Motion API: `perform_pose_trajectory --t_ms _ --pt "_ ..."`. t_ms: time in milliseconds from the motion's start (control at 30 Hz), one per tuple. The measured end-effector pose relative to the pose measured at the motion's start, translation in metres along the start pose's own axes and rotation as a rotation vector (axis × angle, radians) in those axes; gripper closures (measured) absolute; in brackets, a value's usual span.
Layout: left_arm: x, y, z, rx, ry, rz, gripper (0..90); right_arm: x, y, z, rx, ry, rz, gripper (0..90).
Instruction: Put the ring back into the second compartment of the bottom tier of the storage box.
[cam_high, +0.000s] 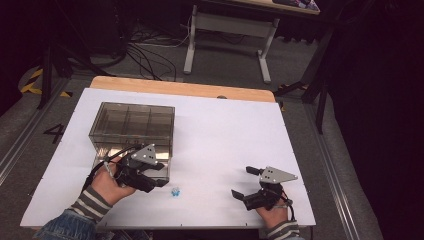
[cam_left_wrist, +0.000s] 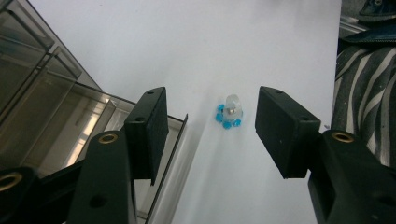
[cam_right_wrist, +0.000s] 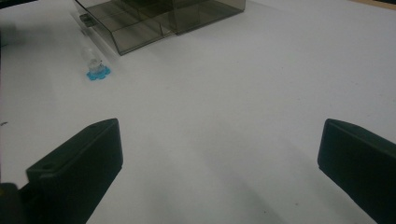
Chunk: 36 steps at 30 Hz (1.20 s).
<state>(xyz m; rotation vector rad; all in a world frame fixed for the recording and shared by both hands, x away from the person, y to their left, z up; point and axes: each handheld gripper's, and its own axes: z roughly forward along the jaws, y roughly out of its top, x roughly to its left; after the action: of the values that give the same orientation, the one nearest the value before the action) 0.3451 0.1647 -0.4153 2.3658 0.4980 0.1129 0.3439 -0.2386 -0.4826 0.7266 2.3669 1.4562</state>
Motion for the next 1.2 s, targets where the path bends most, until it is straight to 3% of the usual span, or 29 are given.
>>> perform_pose_trajectory --t_ms 533,1200 --pt "-0.008 0.004 0.02 0.016 -0.02 -0.014 44.6 0.0 0.0 0.0 0.0 0.0 -0.001 0.7" --pt "-0.017 0.008 0.043 0.066 -0.026 0.019 44.3 0.0 0.0 0.0 0.0 0.001 0.001 0.7"
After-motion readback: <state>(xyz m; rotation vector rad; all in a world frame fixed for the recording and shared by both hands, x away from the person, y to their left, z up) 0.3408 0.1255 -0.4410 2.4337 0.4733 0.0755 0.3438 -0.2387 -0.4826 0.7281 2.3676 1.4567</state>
